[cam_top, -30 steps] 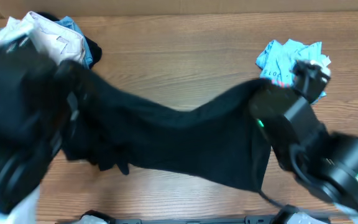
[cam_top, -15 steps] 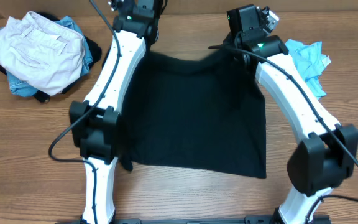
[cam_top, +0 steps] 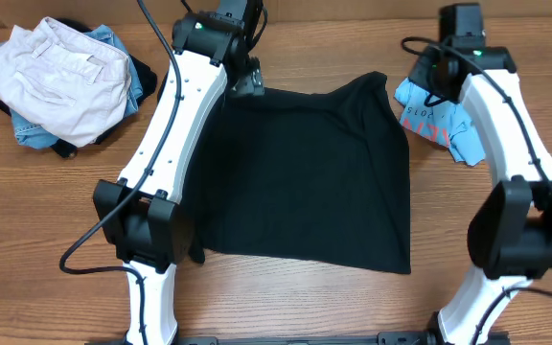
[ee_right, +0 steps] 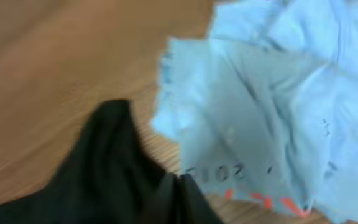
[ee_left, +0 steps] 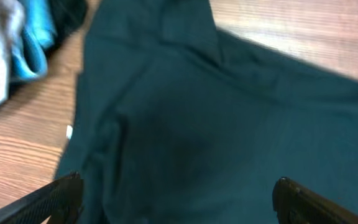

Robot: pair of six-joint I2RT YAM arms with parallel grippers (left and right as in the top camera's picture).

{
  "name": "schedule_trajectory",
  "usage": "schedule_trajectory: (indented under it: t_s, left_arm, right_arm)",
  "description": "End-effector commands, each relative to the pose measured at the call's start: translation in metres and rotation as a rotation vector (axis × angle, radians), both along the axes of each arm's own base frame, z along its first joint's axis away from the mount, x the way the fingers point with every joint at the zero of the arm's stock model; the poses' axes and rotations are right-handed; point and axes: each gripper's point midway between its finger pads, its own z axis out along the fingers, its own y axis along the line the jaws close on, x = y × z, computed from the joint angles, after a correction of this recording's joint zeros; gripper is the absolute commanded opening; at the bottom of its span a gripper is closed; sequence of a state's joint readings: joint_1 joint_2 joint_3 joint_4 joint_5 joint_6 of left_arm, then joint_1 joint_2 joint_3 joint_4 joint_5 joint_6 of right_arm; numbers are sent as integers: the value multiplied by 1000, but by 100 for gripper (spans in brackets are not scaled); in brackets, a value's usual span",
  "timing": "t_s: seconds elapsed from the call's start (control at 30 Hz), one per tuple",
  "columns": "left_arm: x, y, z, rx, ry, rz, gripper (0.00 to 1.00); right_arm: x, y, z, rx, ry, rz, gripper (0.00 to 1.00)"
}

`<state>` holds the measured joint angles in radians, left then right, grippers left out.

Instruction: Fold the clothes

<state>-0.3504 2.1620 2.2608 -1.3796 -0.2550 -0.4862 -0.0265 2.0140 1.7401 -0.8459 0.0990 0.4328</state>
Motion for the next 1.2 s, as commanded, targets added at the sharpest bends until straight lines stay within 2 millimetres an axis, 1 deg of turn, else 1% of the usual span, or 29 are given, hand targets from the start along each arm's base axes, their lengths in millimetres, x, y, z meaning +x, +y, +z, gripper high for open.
schedule_trajectory:
  t_s: [0.0,0.1,0.13,0.17,0.2,0.23,0.27,0.37,0.4,0.43,0.47,0.5,0.53,0.57,0.6,0.63,0.67,0.7,0.73,0.8,0.83,0.87,0.93,0.97,1.0,1.03,1.07,1.13,1.17]
  left_arm:
    - [-7,-17,-8,-74,51,-45,100]
    - [-10,-16,-9,-71,64,-45,100]
    - [-15,-14,-11,-64,85,-43,100]
    - [-18,-13,-12,-58,100,-42,100]
    - [-21,-11,-12,-53,112,-42,100]
    - [-23,-10,-13,-49,121,-41,100]
    - [-24,-9,-13,-45,124,-39,100]
    - [-26,-8,-13,-41,135,-40,100]
    - [-27,-8,-13,-39,138,-42,100]
    - [-27,-7,-13,-34,137,-43,100]
    - [-26,-5,-13,-21,131,-38,100]
    - [-24,0,-12,5,120,-31,100]
    - [-23,5,-10,35,112,-23,100]
    - [-24,5,-11,34,114,-18,100]
    - [-27,7,-11,36,126,5,100]
    - [-34,17,-11,73,139,69,100]
    - [-38,25,-9,108,140,114,100]
    - [-46,37,-7,157,149,179,100]
    - [-50,39,-7,158,166,185,100]
    - [-60,42,-10,133,224,186,100]
    - [-64,44,-12,115,257,185,100]
    - [-66,43,-15,79,280,176,100]
    - [-65,46,-19,73,288,186,100]
    - [-64,47,-22,73,289,190,100]
    - [-65,49,-25,76,298,194,100]
    - [-68,50,-30,82,315,195,100]
    - [-73,50,-40,86,347,195,100]
    - [-75,50,-57,89,367,194,100]
    - [-75,50,-62,89,371,195,100]
  right_arm:
    - [8,-1,-43,122,61,108,4]
    - [12,-2,-80,126,107,117,5]
    - [10,-7,-97,112,141,91,5]
    - [7,-16,-106,74,166,47,5]
    - [2,-30,-112,9,192,3,5]
    - [-4,-49,-113,-75,220,-40,5]
    - [-7,-57,-113,-102,230,-57,5]
    - [-20,-104,-114,-113,253,-126,6]
    - [-33,-139,-114,-104,265,-199,6]
    - [-39,-152,-114,-102,272,-227,6]
    - [-49,-169,-114,-94,288,-266,6]
    - [-59,-181,-112,-78,303,-305,6]
    - [-65,-190,-104,-58,301,-340,6]
    - [-66,-195,-92,-37,279,-387,8]
    - [-59,-193,-68,-3,225,-396,11]
    - [-53,-189,-42,17,172,-386,17]
    - [-49,-183,-26,36,138,-369,19]
    - [-43,-164,1,94,86,-322,29]
    - [-41,-140,19,166,56,-266,34]
    - [-46,-96,41,279,51,-169,36]
    - [-49,-72,44,325,73,-122,39]
    - [-52,-40,42,360,111,-29,48]
    - [-58,10,27,339,186,113,72]
    - [-58,29,19,315,210,153,82]
    - [-58,45,14,297,223,187,86]
    - [-56,60,7,280,234,221,87]
    - [-53,79,-4,249,249,251,86]
    - [-47,94,-28,222,281,252,77]
    - [-44,96,-37,219,286,255,74]
